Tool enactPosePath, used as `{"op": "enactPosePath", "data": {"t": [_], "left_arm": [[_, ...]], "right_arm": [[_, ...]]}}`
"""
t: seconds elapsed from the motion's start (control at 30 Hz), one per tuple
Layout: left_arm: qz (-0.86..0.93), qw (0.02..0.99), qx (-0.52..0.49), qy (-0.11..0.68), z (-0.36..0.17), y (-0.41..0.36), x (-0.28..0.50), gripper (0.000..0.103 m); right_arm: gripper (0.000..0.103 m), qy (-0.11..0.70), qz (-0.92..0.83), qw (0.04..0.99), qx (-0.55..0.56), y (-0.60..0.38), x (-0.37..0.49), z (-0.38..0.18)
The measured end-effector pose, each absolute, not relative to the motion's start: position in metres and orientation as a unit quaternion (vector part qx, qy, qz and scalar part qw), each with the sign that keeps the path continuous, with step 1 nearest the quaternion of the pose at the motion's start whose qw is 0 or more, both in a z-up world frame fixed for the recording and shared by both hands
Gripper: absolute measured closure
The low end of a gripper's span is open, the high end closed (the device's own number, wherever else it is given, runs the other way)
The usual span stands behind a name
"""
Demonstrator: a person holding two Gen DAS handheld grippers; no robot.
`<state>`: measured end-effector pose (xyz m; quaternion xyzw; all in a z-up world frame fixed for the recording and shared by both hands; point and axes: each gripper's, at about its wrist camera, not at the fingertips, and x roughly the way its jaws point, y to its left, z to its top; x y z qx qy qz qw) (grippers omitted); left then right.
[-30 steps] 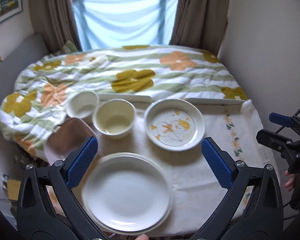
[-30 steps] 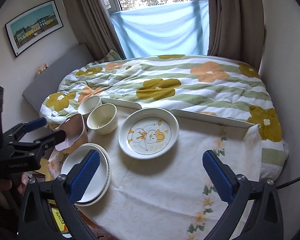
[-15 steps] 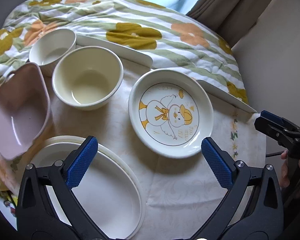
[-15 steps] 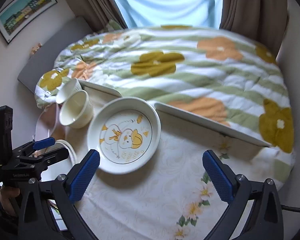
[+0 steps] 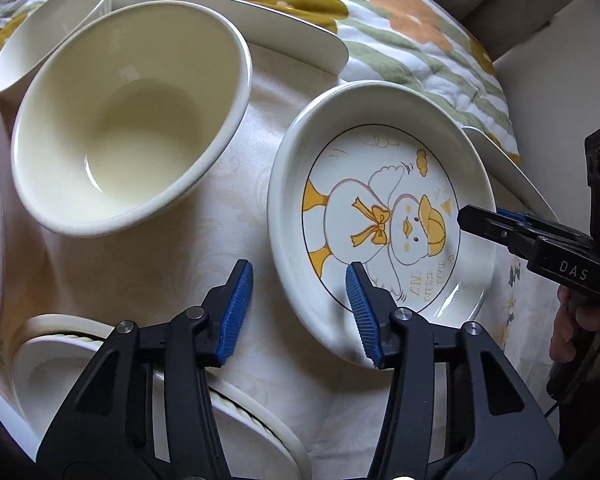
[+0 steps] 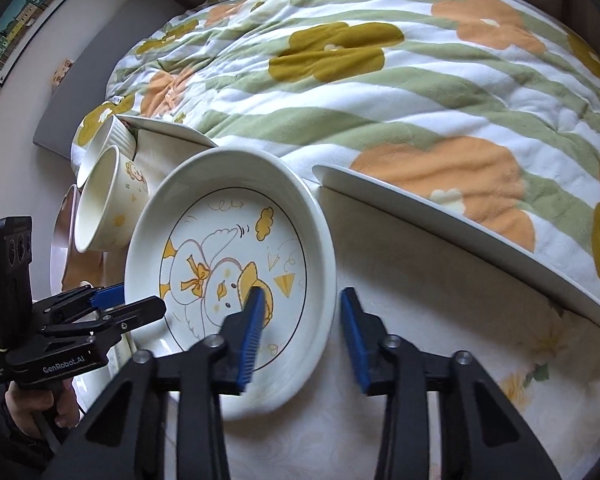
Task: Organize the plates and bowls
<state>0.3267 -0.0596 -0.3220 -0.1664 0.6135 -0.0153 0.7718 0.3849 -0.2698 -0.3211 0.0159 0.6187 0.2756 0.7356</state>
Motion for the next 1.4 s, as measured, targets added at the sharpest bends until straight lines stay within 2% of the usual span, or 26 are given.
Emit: {"op": "enactPosePath", "data": {"t": [0.07, 0.23, 0.5, 0.83, 1.17, 1.4], "left_arm": [[-0.010, 0.775, -0.150, 0.614, -0.321, -0.062, 0.328, 0.066], [-0.013, 0.778, -0.145, 0.611, -0.321, -0.066, 0.330, 0.082], [-0.014, 0.786, -0.138, 0.603, -0.320, -0.069, 0.332, 0.082], [-0.022, 0.816, -0.098, 0.570, -0.292, -0.079, 0.320, 0.082], [-0.042, 0.860, -0.063, 0.505, -0.225, -0.086, 0.269, 0.082], [-0.038, 0.875, -0.050, 0.481, -0.178, -0.060, 0.208, 0.082]], "right_arm": [[0.077, 0.618, 0.276, 0.736, 0.012, -0.268, 0.386, -0.323], [0.086, 0.618, 0.273, 0.737, 0.003, -0.268, 0.388, -0.325], [0.086, 0.610, 0.275, 0.743, 0.003, -0.270, 0.388, -0.324], [0.086, 0.580, 0.285, 0.763, 0.006, -0.280, 0.364, -0.306], [0.086, 0.514, 0.284, 0.809, 0.017, -0.291, 0.312, -0.245], [0.086, 0.474, 0.307, 0.825, 0.021, -0.273, 0.257, -0.205]]}}
